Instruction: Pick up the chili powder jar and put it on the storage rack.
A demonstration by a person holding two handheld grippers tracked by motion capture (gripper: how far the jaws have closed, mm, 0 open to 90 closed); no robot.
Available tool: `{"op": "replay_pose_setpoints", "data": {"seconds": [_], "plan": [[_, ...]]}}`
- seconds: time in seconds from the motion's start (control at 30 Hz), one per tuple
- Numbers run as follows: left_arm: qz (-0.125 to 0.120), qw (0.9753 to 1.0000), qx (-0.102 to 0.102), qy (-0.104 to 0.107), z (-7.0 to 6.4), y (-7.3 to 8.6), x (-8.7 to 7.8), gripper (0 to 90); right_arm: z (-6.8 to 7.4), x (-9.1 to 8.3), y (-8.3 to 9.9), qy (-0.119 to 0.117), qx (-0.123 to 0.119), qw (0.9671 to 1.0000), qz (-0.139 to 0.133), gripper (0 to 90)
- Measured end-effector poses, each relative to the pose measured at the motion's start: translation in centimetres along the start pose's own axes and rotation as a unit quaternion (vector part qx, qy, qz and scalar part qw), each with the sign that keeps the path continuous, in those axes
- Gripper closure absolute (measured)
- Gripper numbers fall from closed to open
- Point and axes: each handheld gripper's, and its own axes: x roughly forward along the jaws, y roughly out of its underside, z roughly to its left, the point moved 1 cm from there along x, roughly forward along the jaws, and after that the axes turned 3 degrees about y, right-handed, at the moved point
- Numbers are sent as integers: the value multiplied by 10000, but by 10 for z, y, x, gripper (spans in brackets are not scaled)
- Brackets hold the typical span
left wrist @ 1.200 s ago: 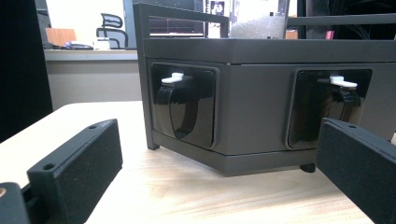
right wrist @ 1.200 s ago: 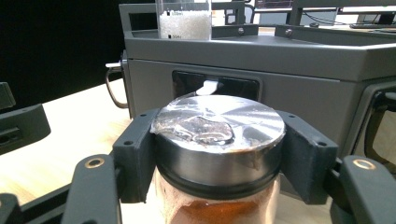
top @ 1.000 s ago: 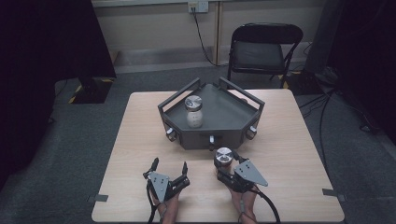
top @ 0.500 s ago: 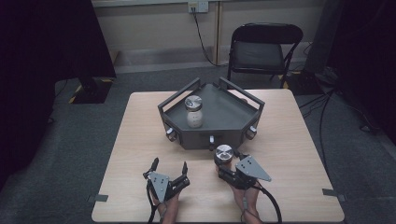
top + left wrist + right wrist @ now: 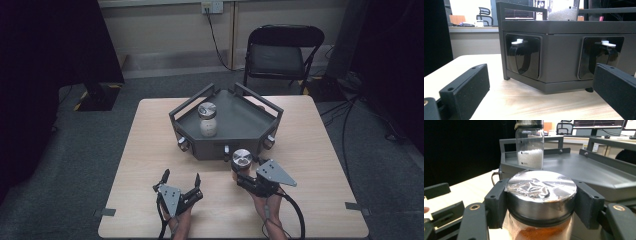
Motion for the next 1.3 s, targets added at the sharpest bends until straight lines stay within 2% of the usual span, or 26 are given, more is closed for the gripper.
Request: {"op": "replay_pose_setpoints", "data": {"seconds": [0.53, 0.87, 1.07, 1.3], "plan": [[2, 10000, -8, -23, -1, 0, 0, 12, -17, 1, -25, -85, 23, 9999, -108, 350], [4, 10000, -9, -33, -1, 0, 0, 13, -27, 17, -52, -188, -19, 9998, -106, 350], [-5, 10000, -19, -37, -1, 0, 1, 15, -33, 26, -60, -172, 124, 9997, -131, 351], [-9, 10000, -11, -44, -1, 0, 1, 15, -33, 35, -68, -150, 85, 9998, -87, 350]]}}
